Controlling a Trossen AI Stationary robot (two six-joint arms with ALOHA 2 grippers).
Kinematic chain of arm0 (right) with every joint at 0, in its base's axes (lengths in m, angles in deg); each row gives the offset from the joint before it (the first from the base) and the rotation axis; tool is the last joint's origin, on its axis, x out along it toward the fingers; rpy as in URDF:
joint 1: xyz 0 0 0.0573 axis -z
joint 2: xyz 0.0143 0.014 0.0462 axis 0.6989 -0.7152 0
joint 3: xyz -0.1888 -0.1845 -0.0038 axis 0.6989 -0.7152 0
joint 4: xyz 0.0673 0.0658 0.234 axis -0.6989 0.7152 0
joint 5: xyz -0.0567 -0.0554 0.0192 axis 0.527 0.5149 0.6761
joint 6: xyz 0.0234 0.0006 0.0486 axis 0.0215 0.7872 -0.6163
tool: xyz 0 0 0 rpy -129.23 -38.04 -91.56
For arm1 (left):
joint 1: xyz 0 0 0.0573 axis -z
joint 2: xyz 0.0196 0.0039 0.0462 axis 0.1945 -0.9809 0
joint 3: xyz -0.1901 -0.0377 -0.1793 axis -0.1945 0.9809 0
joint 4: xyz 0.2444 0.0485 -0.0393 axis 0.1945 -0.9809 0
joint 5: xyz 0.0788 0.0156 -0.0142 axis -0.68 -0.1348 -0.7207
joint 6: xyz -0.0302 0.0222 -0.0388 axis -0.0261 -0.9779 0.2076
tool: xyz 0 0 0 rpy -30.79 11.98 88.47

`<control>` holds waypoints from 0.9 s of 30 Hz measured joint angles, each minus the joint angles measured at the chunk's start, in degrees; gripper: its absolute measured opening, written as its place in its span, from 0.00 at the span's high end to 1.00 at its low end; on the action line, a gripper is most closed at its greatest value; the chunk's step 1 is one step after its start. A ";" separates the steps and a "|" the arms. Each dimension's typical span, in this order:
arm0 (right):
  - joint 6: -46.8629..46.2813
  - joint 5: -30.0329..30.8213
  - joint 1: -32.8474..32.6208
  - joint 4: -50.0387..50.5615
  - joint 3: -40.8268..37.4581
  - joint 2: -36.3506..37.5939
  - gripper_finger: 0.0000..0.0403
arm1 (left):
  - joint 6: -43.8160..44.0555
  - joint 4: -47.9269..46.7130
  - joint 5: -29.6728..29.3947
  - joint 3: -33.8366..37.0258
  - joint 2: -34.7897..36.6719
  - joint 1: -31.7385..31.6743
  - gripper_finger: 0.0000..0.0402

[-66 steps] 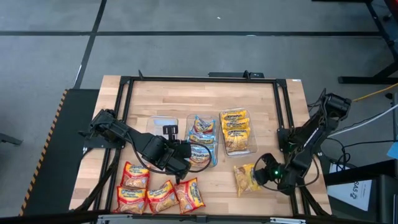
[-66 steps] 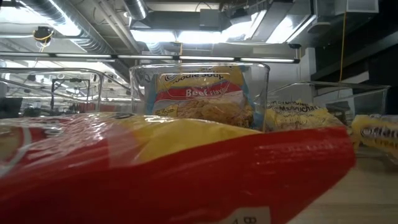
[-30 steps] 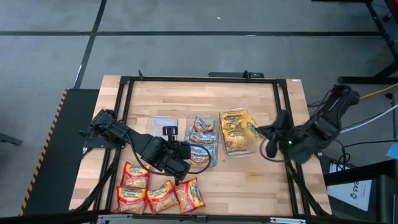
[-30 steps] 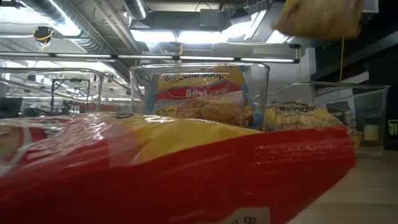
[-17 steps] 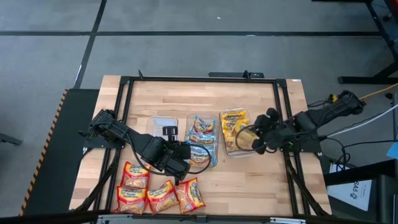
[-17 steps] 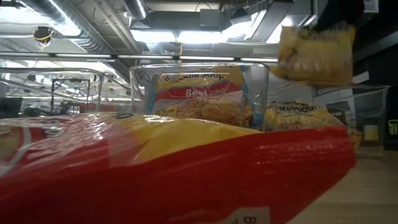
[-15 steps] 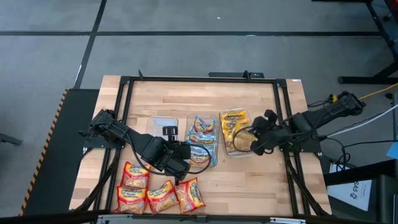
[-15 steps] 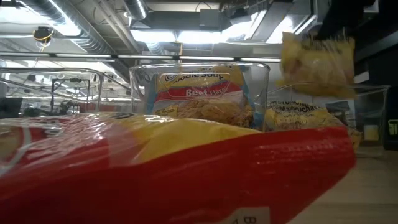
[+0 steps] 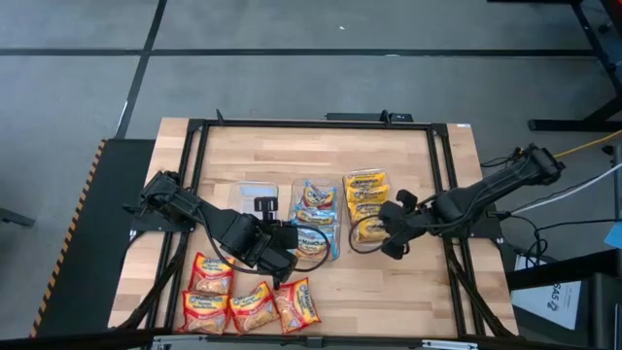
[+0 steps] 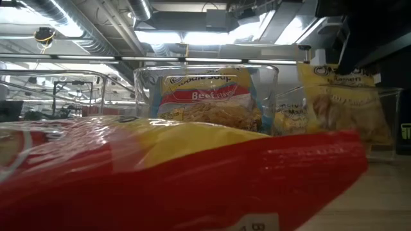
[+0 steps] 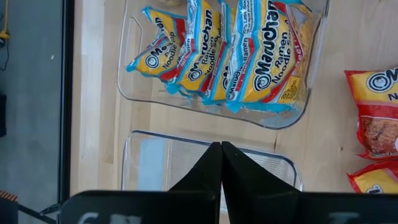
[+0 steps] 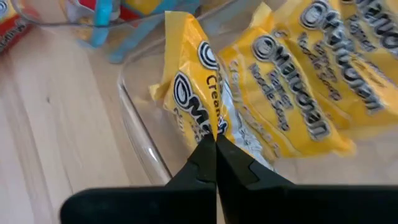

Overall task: Sort Maruchan noodles
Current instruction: Put the yellow noodle pack into the right transparent bin, then put the red noodle pack into the left transparent bin

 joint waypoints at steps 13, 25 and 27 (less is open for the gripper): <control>-0.61 -4.54 0.00 -4.55 -0.87 -6.25 0.97 | 0.00 0.00 0.00 0.02 -0.02 0.01 1.00; -1.74 -4.08 0.00 -0.50 5.86 -5.40 0.73 | -0.02 0.00 0.01 0.01 -0.02 0.00 1.00; -1.73 -4.41 0.00 -0.07 8.47 -5.40 0.72 | -0.37 0.00 0.02 0.00 -0.02 0.00 1.00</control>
